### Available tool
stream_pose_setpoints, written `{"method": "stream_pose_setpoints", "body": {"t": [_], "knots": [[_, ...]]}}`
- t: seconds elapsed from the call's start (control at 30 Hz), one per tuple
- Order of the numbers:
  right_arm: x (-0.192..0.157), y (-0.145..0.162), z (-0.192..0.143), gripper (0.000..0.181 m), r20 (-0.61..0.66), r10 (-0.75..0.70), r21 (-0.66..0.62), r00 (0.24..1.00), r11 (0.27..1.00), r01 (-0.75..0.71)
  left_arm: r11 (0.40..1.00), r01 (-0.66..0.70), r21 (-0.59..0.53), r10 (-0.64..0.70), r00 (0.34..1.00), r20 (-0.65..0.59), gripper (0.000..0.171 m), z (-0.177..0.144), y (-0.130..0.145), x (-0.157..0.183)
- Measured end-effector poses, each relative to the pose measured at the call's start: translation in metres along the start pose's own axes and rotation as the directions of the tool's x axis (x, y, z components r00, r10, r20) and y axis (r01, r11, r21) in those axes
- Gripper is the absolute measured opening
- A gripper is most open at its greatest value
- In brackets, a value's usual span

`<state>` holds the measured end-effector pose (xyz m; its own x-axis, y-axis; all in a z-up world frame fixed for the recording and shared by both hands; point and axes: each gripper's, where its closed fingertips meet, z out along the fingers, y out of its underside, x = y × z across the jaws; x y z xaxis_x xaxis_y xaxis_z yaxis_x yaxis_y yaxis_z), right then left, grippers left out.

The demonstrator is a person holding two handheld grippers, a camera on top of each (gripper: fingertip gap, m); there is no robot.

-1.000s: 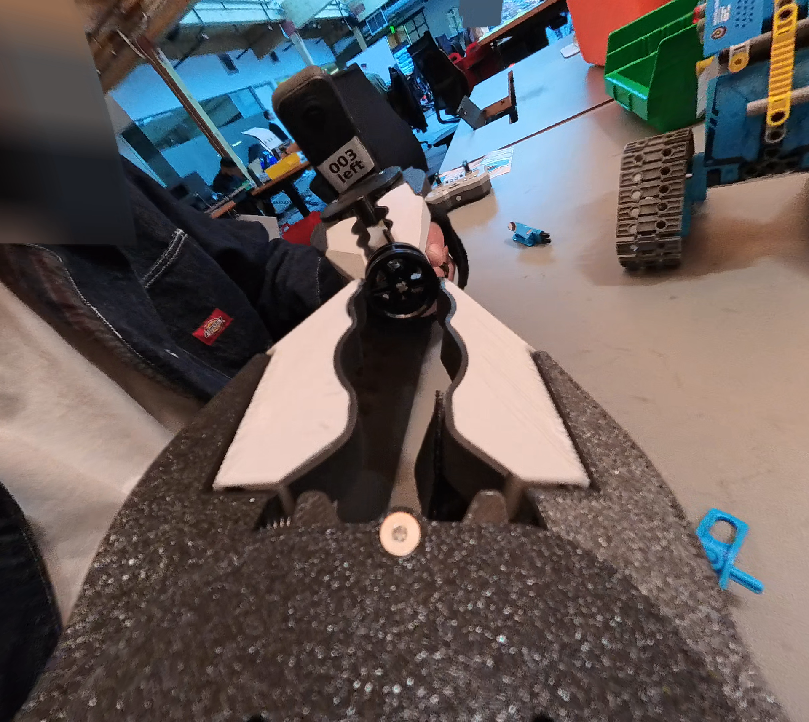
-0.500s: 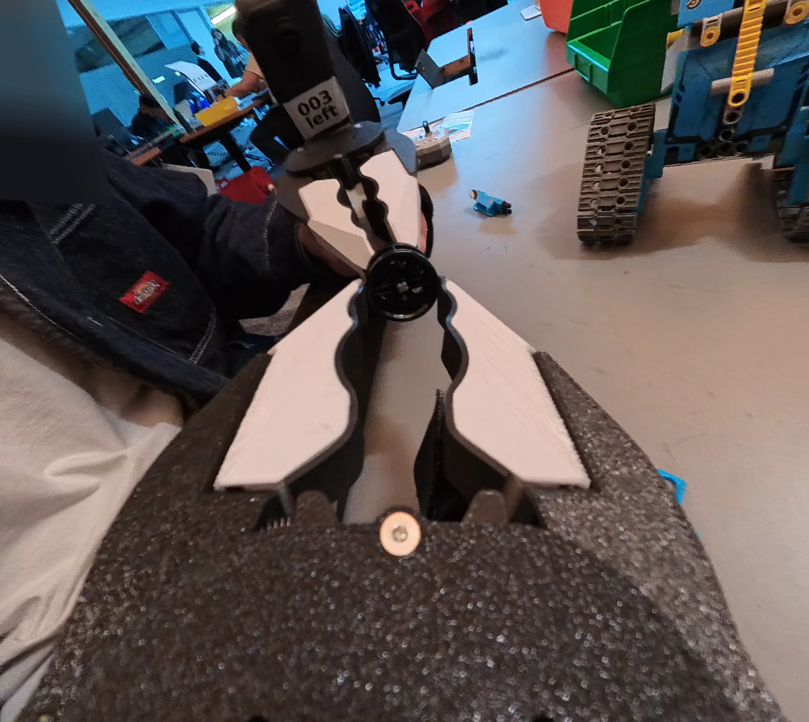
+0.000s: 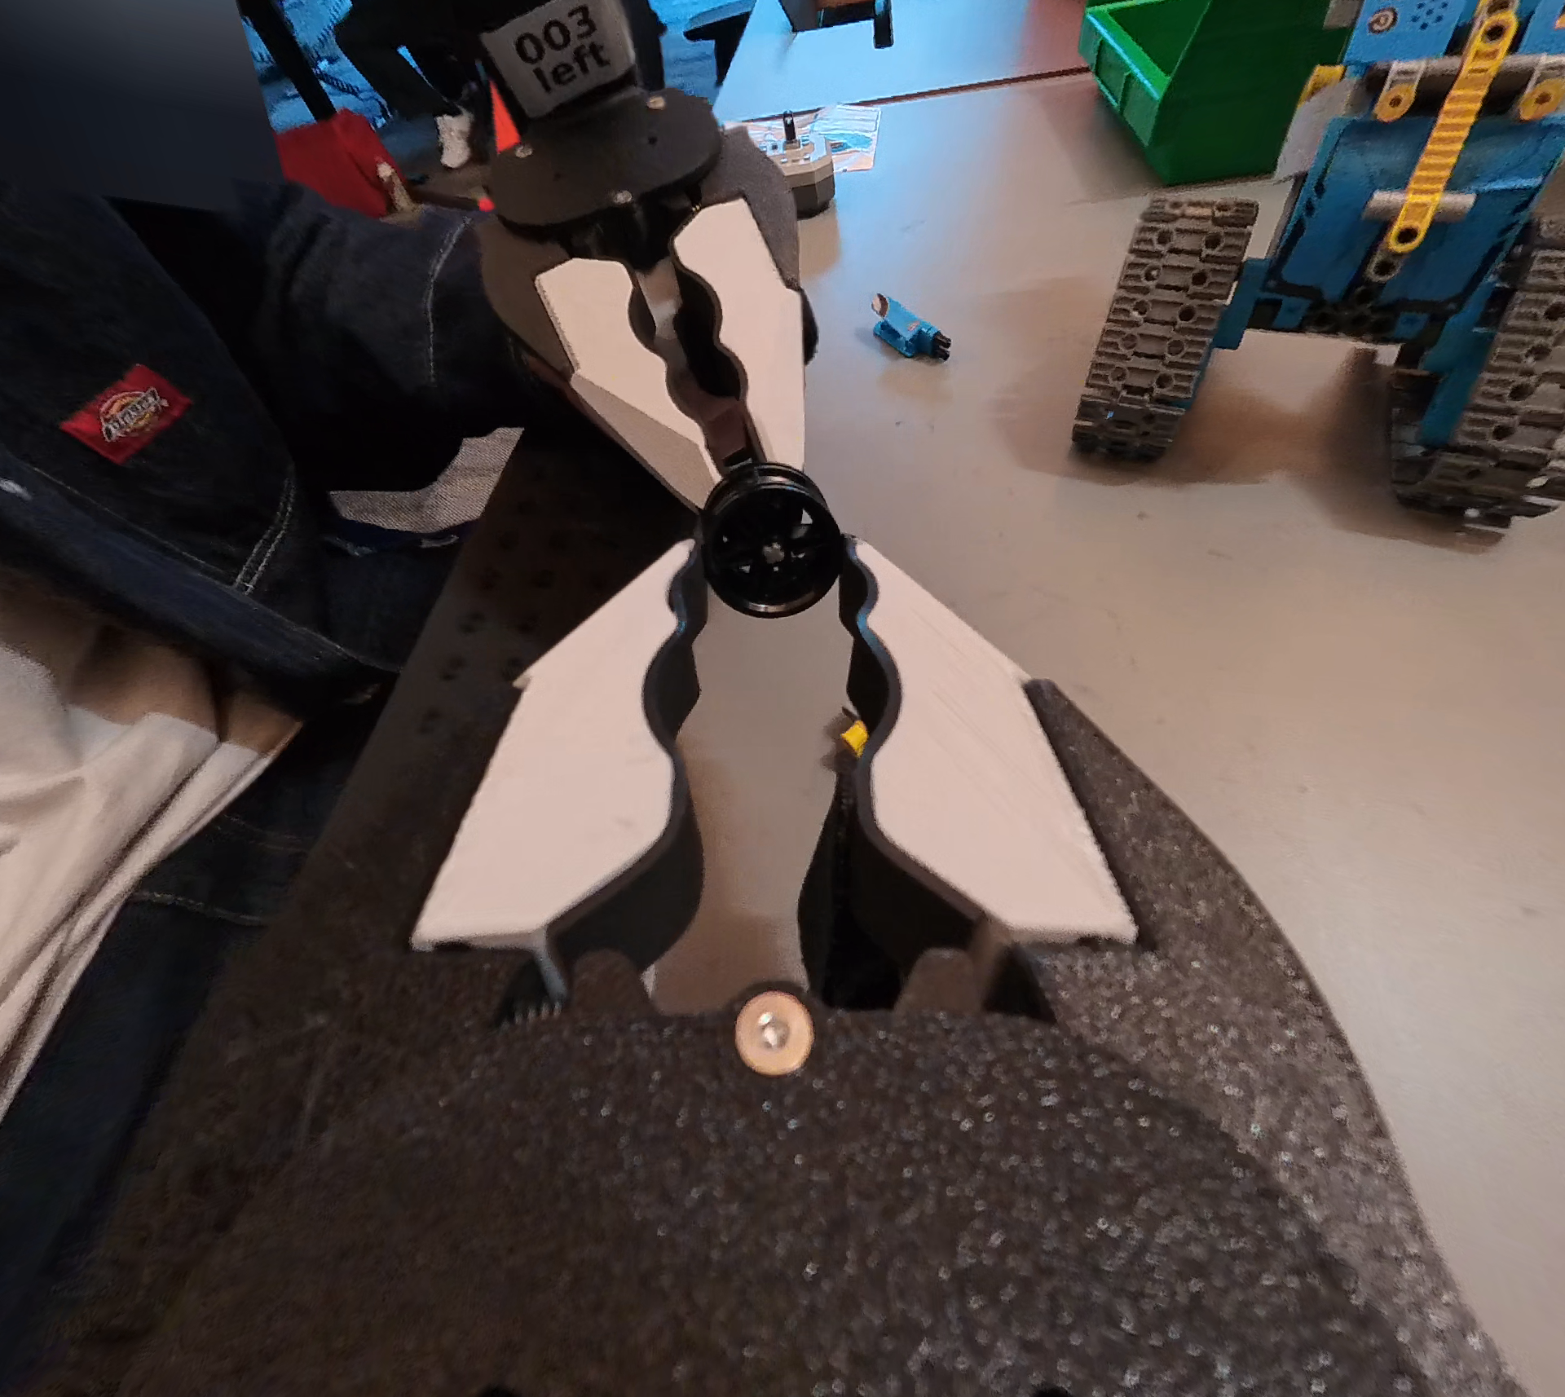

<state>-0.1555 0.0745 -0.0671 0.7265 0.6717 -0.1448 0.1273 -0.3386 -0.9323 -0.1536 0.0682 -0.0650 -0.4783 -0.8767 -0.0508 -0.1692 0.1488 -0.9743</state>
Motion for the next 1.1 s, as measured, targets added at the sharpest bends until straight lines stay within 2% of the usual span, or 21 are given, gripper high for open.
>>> {"method": "stream_pose_setpoints", "body": {"t": [0.2,0.43,0.73,0.87,0.93,1.07,1.1], "knots": [[-0.011,-0.005,-0.004,0.029,-0.046,-0.143,-0.048,0.989,0.989,0.141,0.999,0.018,0.043,-0.015,0.997,-0.082,0.006,-0.003,-0.006,0.011],[-0.015,0.002,-0.012,0.029,-0.042,-0.188,-0.098,0.981,0.978,0.183,1.0,0.011,0.02,-0.009,0.992,-0.128,0.006,0.004,-0.002,0.019],[-0.017,0.005,-0.014,0.029,0.014,-0.127,-0.076,0.992,0.989,0.128,1.0,0.0,0.009,0.001,0.991,-0.131,0.006,0.006,-0.001,0.022],[-0.008,0.007,-0.015,0.029,0.026,0.018,-0.045,1.0,0.999,-0.017,1.0,0.006,-0.017,-0.007,0.998,-0.069,0.006,0.007,0.003,0.012],[-0.006,-0.002,-0.017,0.034,0.031,0.062,0.019,0.998,0.998,-0.062,1.0,0.014,-0.024,-0.015,0.999,-0.04,0.005,0.007,0.005,0.006],[-0.004,0.004,-0.006,0.05,0.012,0.066,-0.016,0.998,0.998,-0.066,0.997,-0.037,-0.063,0.035,0.999,-0.02,0.005,0.01,0.011,0.007],[-0.008,0.002,-0.005,0.038,0.032,0.055,-0.008,0.998,0.998,-0.055,0.997,-0.041,-0.068,0.04,0.999,-0.022,0.005,0.011,0.011,0.007]]}}
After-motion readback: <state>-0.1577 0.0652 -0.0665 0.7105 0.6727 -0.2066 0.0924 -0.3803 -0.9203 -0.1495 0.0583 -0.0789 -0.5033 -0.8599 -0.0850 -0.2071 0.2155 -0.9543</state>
